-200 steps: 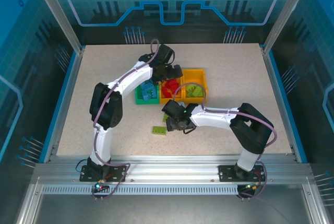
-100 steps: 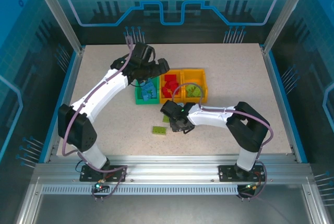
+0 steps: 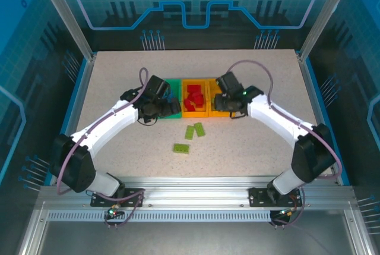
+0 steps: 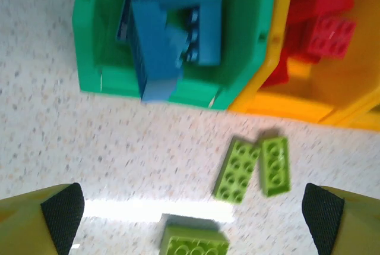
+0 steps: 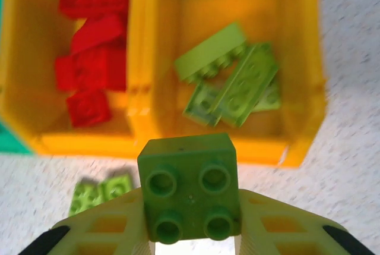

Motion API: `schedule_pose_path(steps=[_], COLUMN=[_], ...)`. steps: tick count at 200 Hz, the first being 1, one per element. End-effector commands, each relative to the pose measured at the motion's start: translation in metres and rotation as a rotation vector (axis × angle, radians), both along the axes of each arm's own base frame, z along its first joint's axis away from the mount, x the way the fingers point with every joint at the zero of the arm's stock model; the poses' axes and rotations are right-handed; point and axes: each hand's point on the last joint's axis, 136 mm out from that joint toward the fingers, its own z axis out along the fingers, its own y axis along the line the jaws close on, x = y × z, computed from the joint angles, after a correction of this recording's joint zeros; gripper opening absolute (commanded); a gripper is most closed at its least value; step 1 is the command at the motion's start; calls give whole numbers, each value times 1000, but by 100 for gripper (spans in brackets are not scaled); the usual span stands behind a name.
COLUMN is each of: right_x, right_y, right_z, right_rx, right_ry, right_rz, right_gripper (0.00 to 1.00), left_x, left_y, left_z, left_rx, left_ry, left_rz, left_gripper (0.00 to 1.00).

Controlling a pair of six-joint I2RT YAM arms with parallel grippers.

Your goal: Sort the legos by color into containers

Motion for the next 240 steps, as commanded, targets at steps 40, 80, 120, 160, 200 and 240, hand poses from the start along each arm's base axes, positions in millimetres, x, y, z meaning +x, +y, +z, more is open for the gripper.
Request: schedule_pose_path(steps=[40,80,120,160,200,240], right_x=[50,74,77,68,51,35], right_y=[-8,-12,-7,2,-3,-26], right_z=[-48,-63,-65,-37,-3,19], right_rx=[-130,-121,-118,-51,-24,-42], right_ry=[208,243,273,219,154,105], right_rz=[33,5,20,33,42,9], right_gripper=[33,35,57,66,75,79], left_x=[-69,-97,-106,-107,-102,-98], left_y=[-30,-51,-63,-67,-73,-68], left_z=[-33,-60,-79,-94,-107,-123], left_rx=[104,130,155,188,194,249], left_ry=[108,174,213,232,233,264], left_rz=[-129,-201,-223,-242,-267,-258], left_gripper=[99,99,99,99,99,98])
